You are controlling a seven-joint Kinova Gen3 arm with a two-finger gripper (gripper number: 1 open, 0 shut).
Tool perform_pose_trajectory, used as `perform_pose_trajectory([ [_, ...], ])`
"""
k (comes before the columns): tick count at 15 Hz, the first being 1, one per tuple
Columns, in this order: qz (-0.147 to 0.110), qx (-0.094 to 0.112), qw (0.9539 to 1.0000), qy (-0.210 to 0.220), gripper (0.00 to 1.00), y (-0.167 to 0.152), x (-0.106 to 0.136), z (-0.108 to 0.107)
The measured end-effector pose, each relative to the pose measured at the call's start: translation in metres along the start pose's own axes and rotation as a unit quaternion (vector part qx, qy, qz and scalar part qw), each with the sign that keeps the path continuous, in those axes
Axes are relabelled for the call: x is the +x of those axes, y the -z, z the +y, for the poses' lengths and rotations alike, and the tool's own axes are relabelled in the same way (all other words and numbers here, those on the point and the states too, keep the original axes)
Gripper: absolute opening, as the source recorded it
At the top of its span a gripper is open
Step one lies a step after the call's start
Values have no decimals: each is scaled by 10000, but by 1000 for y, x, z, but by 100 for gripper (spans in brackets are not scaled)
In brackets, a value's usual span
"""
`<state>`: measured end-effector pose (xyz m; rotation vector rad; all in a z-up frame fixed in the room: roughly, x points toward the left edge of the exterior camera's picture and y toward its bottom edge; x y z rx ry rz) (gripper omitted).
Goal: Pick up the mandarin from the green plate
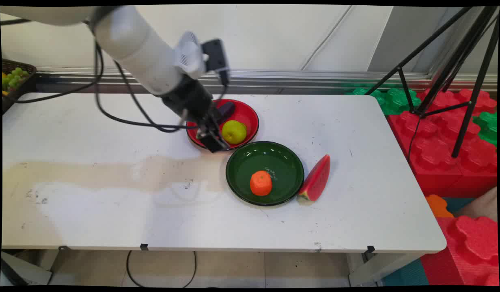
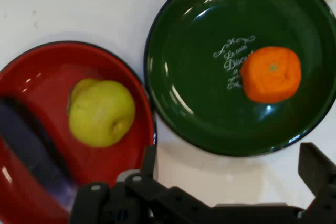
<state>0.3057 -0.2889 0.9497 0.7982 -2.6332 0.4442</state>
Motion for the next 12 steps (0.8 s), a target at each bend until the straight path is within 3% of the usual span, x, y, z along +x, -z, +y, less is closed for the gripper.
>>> perform_pose_trajectory([
  [12,-393,-293,9984,268,100,-91,40,23],
])
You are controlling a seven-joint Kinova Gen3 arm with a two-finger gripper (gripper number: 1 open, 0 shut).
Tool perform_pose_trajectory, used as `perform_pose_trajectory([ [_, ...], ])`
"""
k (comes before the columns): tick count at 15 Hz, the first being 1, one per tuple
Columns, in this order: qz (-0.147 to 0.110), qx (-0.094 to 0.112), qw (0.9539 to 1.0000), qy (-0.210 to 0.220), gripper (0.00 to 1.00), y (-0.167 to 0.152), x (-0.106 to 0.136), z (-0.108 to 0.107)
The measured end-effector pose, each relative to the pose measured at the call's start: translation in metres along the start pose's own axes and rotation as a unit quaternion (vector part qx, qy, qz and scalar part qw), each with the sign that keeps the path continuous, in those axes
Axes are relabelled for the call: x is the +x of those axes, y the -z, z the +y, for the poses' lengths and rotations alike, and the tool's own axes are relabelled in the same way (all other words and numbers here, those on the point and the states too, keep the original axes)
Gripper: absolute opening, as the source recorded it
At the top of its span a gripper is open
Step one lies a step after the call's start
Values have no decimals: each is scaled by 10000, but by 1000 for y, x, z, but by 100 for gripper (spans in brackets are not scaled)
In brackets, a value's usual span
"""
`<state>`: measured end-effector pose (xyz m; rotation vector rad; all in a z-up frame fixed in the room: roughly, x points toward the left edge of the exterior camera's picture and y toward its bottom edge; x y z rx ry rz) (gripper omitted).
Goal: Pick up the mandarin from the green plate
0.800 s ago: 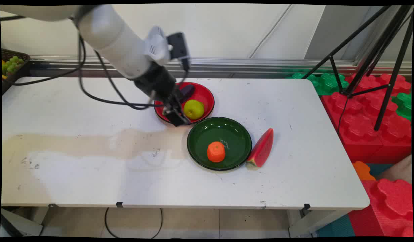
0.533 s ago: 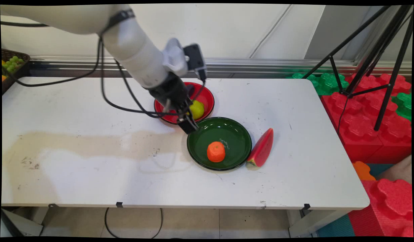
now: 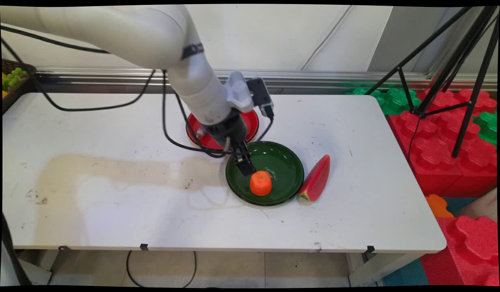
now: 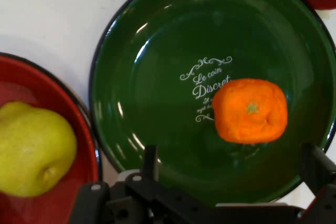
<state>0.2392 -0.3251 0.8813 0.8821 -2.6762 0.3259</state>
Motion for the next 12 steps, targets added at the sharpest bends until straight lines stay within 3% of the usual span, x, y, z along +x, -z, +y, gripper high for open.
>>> perform_pose_trajectory([
  [12,-122,-362,9992,153,100,-75,12,9],
])
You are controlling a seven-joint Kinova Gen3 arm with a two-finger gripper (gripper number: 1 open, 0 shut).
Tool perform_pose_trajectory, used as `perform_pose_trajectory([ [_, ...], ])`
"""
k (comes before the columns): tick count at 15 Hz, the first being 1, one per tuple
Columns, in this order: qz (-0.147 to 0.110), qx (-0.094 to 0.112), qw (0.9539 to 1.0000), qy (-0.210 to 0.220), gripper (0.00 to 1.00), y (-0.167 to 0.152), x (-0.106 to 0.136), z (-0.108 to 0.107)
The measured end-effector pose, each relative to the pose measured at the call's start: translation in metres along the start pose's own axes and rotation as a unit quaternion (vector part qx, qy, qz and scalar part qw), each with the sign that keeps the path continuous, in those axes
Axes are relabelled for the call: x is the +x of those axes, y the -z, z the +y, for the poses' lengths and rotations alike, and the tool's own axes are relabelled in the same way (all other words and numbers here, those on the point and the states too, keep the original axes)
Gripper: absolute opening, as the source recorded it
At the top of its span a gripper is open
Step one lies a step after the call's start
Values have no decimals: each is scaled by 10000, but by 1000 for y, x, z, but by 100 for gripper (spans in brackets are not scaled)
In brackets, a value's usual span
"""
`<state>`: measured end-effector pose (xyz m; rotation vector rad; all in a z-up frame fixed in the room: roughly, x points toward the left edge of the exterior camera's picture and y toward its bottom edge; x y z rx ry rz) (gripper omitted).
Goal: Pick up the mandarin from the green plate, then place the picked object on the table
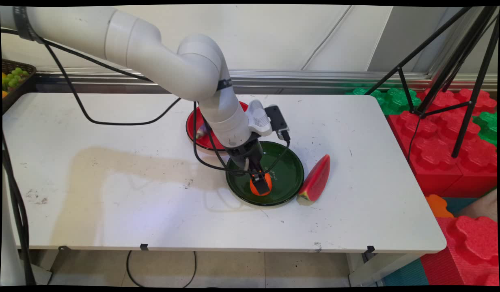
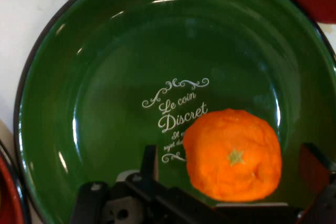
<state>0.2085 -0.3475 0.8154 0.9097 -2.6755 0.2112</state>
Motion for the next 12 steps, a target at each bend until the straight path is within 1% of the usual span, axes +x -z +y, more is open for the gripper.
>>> perform_pose_trajectory([
  [5,30,-65,10000,18,100,-13,0,2],
  [6,38,-74,10000,14,0,-14,0,3],
  [9,67,-80,9999,-4,0,-16,0,4],
  [12,79,-9,10000,-41,0,-11,-2,4],
])
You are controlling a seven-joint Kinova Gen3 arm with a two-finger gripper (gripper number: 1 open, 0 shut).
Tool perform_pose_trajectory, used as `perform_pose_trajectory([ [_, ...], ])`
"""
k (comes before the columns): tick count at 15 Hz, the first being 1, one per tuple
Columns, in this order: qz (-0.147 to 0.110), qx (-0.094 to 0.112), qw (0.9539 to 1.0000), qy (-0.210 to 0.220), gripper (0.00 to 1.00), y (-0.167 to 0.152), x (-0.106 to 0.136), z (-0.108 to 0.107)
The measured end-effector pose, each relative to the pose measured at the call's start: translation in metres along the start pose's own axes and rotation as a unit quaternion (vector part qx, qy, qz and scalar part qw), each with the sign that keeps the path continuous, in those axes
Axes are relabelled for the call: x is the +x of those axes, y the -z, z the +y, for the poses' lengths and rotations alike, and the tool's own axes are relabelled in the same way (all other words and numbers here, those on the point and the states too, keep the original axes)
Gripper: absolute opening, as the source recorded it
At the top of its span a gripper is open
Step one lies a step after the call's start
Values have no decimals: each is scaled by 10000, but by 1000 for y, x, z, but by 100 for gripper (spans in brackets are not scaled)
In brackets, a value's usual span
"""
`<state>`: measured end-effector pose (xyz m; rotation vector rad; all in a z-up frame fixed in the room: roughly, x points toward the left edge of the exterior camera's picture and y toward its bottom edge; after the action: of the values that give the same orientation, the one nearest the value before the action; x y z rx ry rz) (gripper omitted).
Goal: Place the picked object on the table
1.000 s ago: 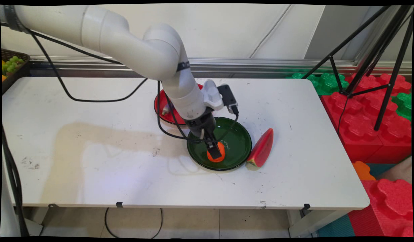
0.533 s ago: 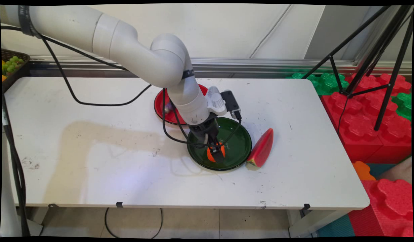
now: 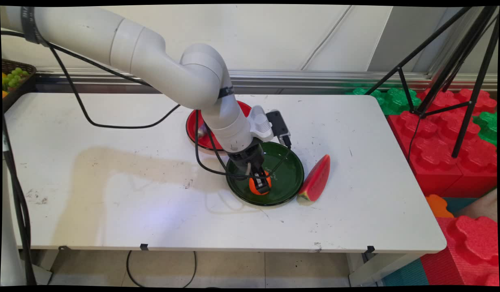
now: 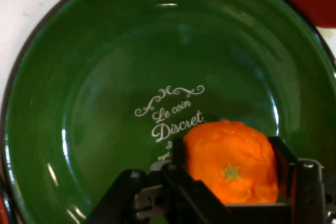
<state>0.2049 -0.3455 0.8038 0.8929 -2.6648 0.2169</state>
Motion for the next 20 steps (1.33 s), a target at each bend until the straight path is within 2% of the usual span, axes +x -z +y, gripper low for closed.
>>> perform_pose_trajectory([
  [7,238,193,9995,-61,0,37,2,-3],
  [13,597,471,9969,-200,0,99,4,-12],
  [17,767,597,9945,-386,0,148,-12,-21],
  [20,793,630,9939,-443,0,171,-30,-25],
])
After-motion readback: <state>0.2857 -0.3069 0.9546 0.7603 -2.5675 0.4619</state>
